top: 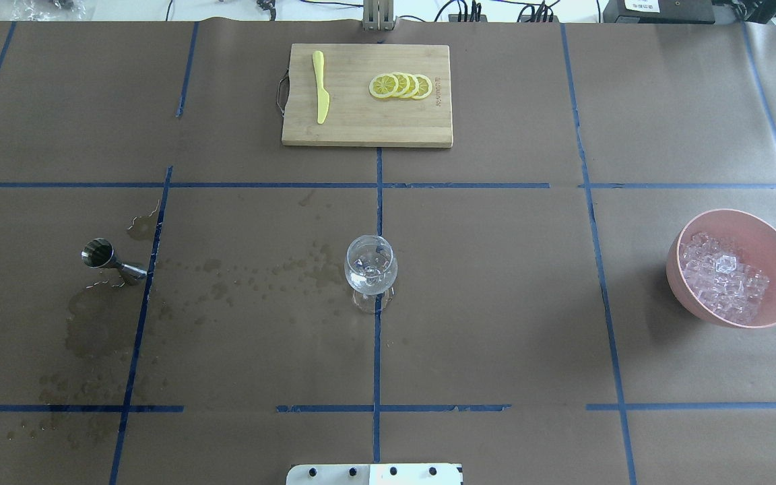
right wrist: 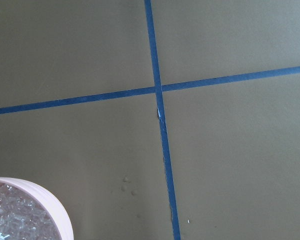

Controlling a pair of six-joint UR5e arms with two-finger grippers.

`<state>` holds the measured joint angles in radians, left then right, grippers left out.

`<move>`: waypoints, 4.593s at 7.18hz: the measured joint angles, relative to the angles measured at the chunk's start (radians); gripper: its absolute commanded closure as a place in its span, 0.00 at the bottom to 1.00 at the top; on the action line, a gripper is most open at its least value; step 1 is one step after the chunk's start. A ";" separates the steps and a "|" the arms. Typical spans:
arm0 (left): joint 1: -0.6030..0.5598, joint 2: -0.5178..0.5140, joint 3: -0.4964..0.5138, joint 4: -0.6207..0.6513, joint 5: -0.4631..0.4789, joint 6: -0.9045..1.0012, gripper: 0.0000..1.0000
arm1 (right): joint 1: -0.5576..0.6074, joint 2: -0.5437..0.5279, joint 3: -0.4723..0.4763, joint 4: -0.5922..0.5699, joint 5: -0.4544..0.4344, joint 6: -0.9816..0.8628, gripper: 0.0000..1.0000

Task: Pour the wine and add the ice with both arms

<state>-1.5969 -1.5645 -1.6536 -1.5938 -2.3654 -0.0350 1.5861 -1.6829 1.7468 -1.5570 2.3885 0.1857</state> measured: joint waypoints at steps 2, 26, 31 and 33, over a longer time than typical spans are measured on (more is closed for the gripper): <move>0.000 -0.004 -0.007 0.000 0.000 0.000 0.00 | 0.000 0.004 0.001 0.001 0.006 0.000 0.00; 1.536 0.335 -0.478 -0.471 1.685 -1.780 0.01 | -0.193 0.128 0.253 -0.058 0.074 0.390 0.00; 1.543 0.116 -0.185 -0.441 1.915 -1.770 0.04 | -0.215 0.172 0.255 -0.109 0.059 0.409 0.00; 1.515 0.096 -0.163 -0.433 1.952 -1.749 0.06 | -0.216 0.172 0.254 -0.109 0.059 0.413 0.00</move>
<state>-0.0817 -1.4687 -1.8163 -2.0268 -0.4138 -1.7839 1.3703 -1.5110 2.0011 -1.6659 2.4471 0.5991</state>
